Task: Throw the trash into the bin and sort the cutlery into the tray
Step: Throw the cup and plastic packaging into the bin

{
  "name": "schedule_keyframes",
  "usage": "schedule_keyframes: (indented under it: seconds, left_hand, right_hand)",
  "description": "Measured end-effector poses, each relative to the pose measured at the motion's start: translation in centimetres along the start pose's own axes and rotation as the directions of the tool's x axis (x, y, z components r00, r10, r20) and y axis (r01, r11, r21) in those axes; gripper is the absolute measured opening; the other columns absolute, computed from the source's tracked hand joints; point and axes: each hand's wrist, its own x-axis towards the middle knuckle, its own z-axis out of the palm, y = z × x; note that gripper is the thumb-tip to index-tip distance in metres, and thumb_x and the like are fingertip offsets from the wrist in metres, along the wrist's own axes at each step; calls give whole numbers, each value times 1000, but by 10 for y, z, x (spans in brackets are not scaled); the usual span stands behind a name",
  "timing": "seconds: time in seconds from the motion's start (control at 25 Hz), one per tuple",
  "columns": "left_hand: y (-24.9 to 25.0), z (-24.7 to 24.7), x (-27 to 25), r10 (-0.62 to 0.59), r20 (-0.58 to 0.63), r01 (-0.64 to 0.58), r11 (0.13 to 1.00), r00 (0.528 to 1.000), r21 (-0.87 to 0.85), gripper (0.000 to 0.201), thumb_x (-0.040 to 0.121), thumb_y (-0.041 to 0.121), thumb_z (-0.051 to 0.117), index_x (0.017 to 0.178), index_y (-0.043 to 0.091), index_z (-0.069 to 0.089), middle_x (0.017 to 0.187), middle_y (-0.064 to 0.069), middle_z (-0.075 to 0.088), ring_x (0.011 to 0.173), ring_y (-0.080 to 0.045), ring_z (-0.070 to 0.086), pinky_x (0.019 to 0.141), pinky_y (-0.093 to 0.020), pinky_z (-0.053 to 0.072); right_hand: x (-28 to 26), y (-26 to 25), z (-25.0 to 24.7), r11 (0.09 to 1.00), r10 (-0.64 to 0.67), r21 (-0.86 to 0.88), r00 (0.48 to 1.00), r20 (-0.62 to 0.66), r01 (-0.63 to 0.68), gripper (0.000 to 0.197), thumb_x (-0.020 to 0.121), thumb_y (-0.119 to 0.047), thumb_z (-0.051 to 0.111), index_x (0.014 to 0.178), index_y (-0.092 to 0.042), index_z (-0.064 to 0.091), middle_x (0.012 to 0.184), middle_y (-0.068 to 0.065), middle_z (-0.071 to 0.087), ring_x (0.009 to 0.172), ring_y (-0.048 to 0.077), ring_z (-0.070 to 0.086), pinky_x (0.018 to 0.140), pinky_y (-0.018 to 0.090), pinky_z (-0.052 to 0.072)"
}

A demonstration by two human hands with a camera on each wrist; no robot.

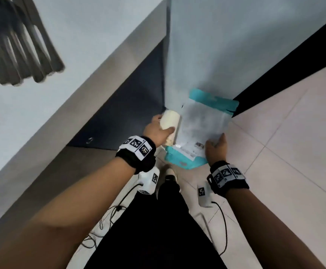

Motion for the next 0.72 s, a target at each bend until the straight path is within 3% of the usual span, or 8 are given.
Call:
schedule_keyframes:
  seconds: [0.16,0.32,0.44,0.56,0.64,0.72]
  left_hand:
    - [-60,50,79,-81,24,78,990,996,121,81,69,47,80,142,23,53,130,-6,69,116,-31,66,98,-35,52]
    - [-120,96,151,-117,72,104,981,990,161,84,69,41,81,145,24,50,130,-9,68,106,-29,68,92,-36,57]
    - [-155,134,207,-109,60,95,975,992,200,86,67,43,82,145,24,50,129,-13,69,103,-31,68,90,-35,56]
    - [-179,172,253,-109,56,94,971,992,218,82,69,46,81,143,26,52,122,-12,71,101,-32,68,87,-35,56]
    - [-192,197,274,-101,56,85,967,993,240,80,69,48,84,140,25,55,120,-10,73,102,-32,70,88,-35,55]
    - [-207,222,294,-98,69,79,967,993,243,81,69,48,88,138,21,55,121,-10,73,105,-32,70,91,-35,55]
  right_hand:
    - [32,53,22,981,135,-135,990,-29,-137,48,78,1,47,124,-8,54,115,22,69,98,41,69,79,40,59]
    - [75,98,73,965,189,-172,980,-57,-196,57,82,7,44,136,-8,54,129,21,66,112,42,66,92,49,59]
    - [108,136,119,965,203,-163,978,-47,-208,59,86,7,42,142,-9,51,132,18,64,112,41,66,91,50,58]
    - [139,176,164,943,282,-185,959,0,-277,72,91,0,56,157,-12,33,132,18,60,109,42,67,88,51,59]
    - [151,202,193,931,284,-257,957,62,-260,82,94,-13,64,163,-16,21,138,19,56,108,41,67,90,51,60]
    - [161,231,215,941,276,-225,958,79,-253,72,93,-22,65,158,-17,33,141,21,55,112,41,66,94,51,59]
